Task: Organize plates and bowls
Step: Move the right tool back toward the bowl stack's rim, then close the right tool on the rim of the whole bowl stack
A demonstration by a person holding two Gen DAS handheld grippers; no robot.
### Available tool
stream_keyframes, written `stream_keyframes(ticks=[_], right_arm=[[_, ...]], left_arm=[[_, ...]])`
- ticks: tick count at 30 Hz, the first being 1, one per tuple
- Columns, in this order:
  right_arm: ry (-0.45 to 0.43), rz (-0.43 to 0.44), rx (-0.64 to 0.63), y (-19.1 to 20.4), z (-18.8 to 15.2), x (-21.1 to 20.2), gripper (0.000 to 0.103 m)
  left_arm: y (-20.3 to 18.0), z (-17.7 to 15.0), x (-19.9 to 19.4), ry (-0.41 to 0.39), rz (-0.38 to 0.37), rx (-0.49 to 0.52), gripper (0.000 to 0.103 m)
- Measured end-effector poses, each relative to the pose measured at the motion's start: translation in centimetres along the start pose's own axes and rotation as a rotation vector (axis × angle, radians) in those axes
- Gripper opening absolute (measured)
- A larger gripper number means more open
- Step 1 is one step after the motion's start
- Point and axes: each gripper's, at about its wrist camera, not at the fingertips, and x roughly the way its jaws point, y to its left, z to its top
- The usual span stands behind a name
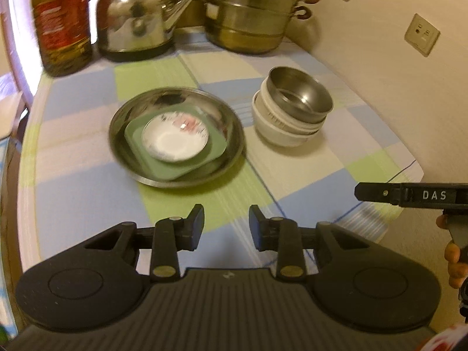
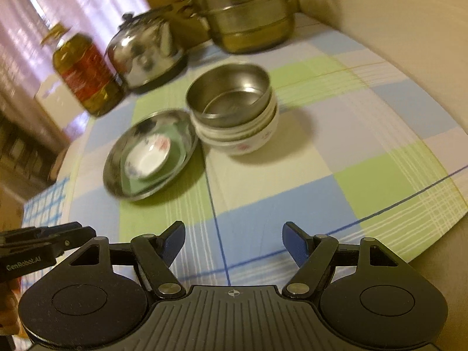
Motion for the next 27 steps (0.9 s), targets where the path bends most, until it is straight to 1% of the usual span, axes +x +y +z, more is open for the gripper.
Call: stream_keyframes(ticks=[2,4,5,6,7,9,10,12,13,15,17,21,27], right_arm=[[-0.029,-0.004,0.029,-0.5,0.8,0.0,0.073],[-0.056,-0.012,0.041,-1.1,2.0,0.2,0.072],[-0.067,-0.011,0.041,-1.3,2.6,0.3,0.065],[-0.078,-0.005,0.039,-1.6,3.3,0.5,0.053],[-0.087,0.005,0.038,-2.0,3.9,0.7,0.049],[-0.112,0.026,0.033,-2.7,5.3,1.1,0.035],[-0.123,0.040,0.020,-3.0,6.0,1.3,0.032],[-0.140,0.061,-0.013,-3.5,7.1,1.7,0.019],[-0.143,0.074,-0.037,-3.7,7.9,2.0,0.017],[-0.143,0.101,-0.071,-4.1,9.2,2.6,0.009],[-0.147,0.130,-0.098,-4.7,10.2,3.2,0.006],[-0.148,0.179,-0.167,-5.6,12.0,4.6,0.004],[-0.126,0.268,-0.233,-6.9,13.6,6.5,0.003]], left_arm=[[-0.4,1.1,0.7,-0.013,-0.013,0.012,0.026],[-0.9,2.0,1.2,-0.031,-0.025,0.021,0.023],[-1.1,2.5,1.5,-0.040,-0.029,0.025,0.022],[-1.5,3.0,1.9,-0.050,-0.033,0.029,0.021],[-1.9,3.5,2.2,-0.060,-0.035,0.031,0.020],[-2.7,4.6,2.9,-0.080,-0.035,0.029,0.015],[-3.2,5.0,3.2,-0.091,-0.035,0.025,0.015],[-4.0,5.9,3.6,-0.113,-0.026,0.016,0.014],[-4.3,6.3,3.9,-0.120,-0.021,0.011,0.014],[-5.2,7.2,4.5,-0.136,-0.016,-0.007,0.012],[-6.1,8.1,5.3,-0.147,-0.010,-0.018,0.010],[-7.3,9.4,6.9,-0.165,0.018,-0.051,0.008],[-8.2,10.4,8.7,-0.165,0.089,-0.095,0.006]])
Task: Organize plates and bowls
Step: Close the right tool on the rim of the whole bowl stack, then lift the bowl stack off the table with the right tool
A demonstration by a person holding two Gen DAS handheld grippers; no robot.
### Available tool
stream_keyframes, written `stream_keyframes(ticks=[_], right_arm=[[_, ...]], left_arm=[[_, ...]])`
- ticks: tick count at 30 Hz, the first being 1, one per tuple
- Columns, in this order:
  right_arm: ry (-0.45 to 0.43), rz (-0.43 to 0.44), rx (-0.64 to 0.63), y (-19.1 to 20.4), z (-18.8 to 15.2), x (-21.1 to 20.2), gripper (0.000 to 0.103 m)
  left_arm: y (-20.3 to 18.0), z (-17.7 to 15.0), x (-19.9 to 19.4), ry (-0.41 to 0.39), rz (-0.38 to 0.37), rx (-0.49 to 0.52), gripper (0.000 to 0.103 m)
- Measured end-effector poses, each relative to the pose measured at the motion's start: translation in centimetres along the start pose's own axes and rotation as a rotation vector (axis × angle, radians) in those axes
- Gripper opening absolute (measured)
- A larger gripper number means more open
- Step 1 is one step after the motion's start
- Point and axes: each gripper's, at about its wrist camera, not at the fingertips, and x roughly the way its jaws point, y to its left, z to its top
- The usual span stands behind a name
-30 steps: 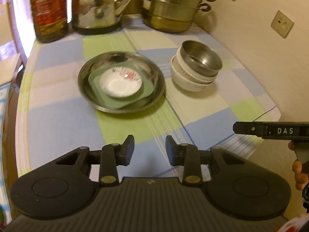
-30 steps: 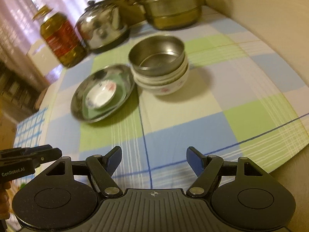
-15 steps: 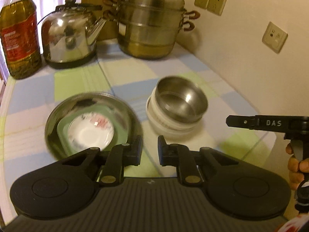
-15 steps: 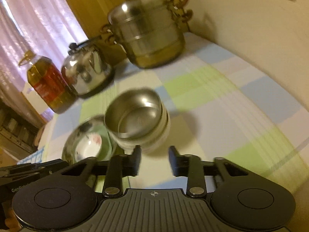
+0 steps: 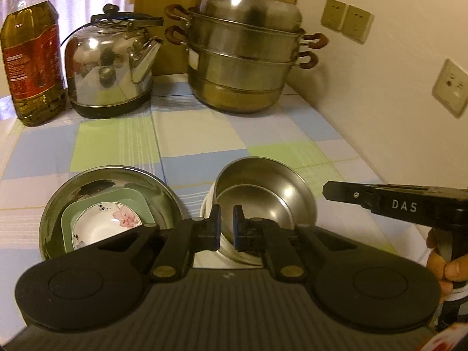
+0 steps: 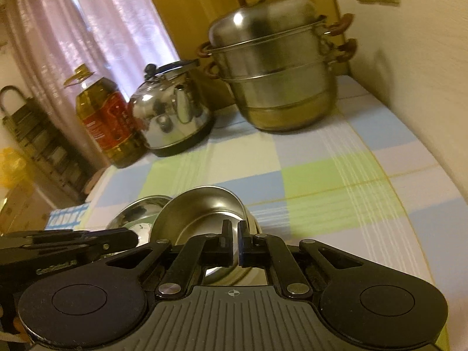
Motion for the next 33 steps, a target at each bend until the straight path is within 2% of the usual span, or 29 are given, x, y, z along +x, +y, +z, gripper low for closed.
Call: stream_keyframes(ticks=[6,15,23,26,29,31,33], right_arm=[[0.042,0.067,-0.027,-1.4,0.2,1.9,0.003],[0.058,0.131,-0.051,-2.6,0.6,2.9,0.003],[0.094,0.180,-0.041,-3.0,0.2,3.3,0.003],[0.087,0.185,-0.025,-3.1,0.5,2.9,0.003],[0.078,0.195,0.026,-3.7,1.5,2.6,0.004],[0.073,0.179,0.026,-3.8,2.1,2.8,0.009],[0.081,0.169,0.028,-4.1,2.4,3.1,0.041]], left_arm=[[0.1,0.0,1.3,0.019,0.071,-0.044,0.005],[-0.5,0.2,1.8,-0.004,0.124,-0.060,0.005],[-1.4,-0.4,2.7,0.030,0.119,-0.074,0.005],[-0.9,-0.3,2.3,0.030,0.109,-0.119,0.006],[-0.3,0.0,1.9,0.019,0.110,-0.159,0.011],[0.1,0.0,1.9,0.019,0.095,-0.186,0.018],[0.3,-0.1,1.8,0.021,0.083,-0.211,0.024]])
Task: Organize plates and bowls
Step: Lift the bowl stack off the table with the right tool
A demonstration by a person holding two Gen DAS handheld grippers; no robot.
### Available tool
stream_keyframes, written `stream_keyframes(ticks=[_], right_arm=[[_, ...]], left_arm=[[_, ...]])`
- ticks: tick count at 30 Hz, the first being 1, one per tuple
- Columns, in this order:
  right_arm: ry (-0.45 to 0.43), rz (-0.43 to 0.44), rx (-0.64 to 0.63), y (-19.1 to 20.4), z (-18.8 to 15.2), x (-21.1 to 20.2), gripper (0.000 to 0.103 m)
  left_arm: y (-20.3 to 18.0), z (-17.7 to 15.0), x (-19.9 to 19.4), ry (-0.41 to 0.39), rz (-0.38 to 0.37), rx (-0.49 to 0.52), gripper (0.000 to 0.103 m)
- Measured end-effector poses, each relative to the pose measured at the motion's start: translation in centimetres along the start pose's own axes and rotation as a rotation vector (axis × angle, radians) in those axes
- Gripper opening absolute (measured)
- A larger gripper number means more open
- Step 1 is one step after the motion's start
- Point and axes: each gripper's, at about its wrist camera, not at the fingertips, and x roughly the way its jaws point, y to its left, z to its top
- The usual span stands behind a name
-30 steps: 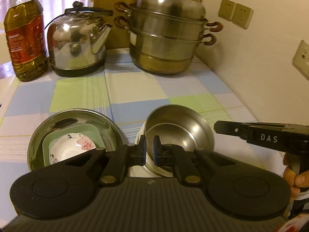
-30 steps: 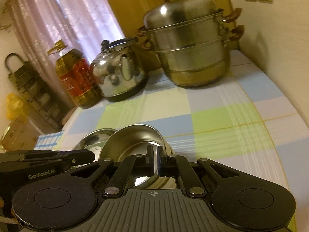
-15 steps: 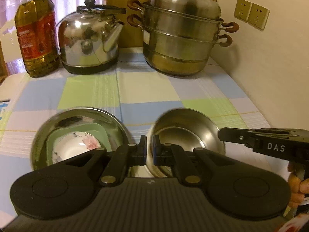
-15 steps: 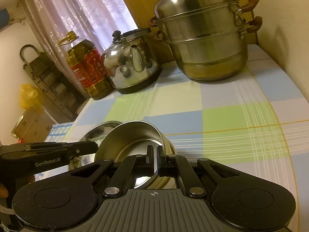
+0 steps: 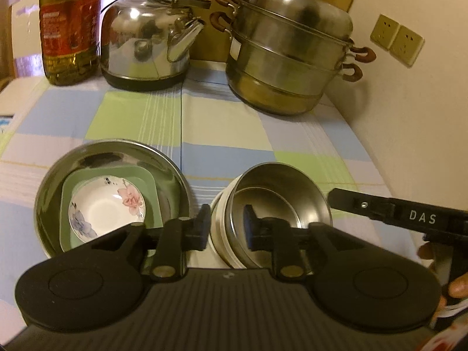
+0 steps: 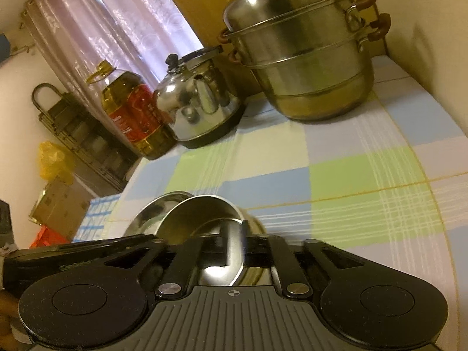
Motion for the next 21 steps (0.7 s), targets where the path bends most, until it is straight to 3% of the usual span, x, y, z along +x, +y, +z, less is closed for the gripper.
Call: stream_keyframes(ticks=[7,9,12,21], right_arm=[[0.061,-0.022,0.026,-0.7,-0.2,2.6,0.043],[0.072,-0.019,0.033,-0.7,-0.1,3.1,0.029],[0.086,-0.059,0.020,-0.5,0.2,3.4,0.018],[0.202,-0.147,0.035,0.5,2.2,4.3,0.014]], left_arm=[[0.3,-0.4,2.0,0.069,-0.022,-0.050,0.023],[0.4,-0.5,2.4,0.084,-0.015,-0.057,0.021],[0.6,-0.4,2.6,0.092,-0.019,-0.074,0.020],[1.1,0.7,3.1,0.161,-0.022,-0.138,0.017]])
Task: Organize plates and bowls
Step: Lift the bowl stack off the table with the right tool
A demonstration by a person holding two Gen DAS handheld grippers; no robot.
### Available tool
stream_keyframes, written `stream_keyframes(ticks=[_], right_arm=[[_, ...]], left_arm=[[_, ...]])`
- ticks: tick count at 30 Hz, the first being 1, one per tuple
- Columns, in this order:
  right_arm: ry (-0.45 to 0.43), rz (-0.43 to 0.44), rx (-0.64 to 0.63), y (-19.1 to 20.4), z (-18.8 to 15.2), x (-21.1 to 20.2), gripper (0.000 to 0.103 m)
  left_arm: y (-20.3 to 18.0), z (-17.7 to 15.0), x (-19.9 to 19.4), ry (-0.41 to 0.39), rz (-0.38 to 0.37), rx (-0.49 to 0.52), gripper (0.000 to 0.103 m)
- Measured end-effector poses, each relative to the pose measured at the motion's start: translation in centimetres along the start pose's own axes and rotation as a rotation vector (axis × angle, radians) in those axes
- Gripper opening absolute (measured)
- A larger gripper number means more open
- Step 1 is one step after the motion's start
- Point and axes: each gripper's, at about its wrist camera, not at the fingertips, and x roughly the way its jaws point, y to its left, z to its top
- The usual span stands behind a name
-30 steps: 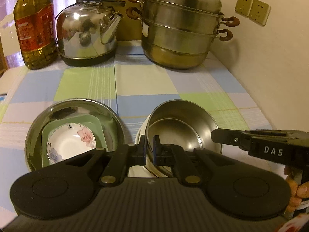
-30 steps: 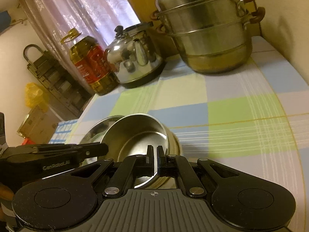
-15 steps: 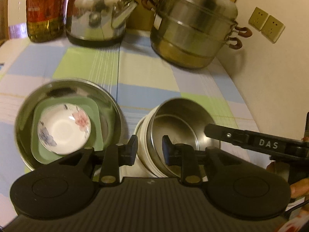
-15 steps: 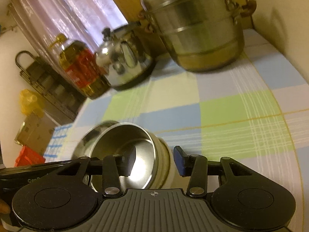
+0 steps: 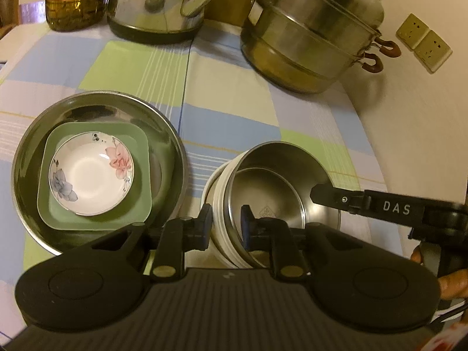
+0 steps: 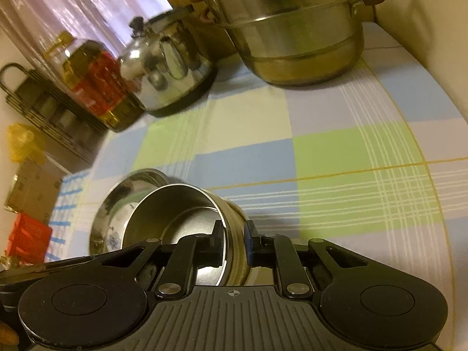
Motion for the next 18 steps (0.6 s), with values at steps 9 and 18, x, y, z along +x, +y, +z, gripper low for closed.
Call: stream_keyframes(ticks=[9,18], right_arm=[[0.052,-0.033,-0.007,0.6,0.8,0.5,0.015],[0.053,-0.040,-0.025,0.1,-0.4,0.9,0.043]], left_arm=[[-0.4,-0.2,-0.1,-0.009,0.036,0.014,0.017],[-0.2,-0.3,0.3,-0.002,0.051,0.010,0.028]])
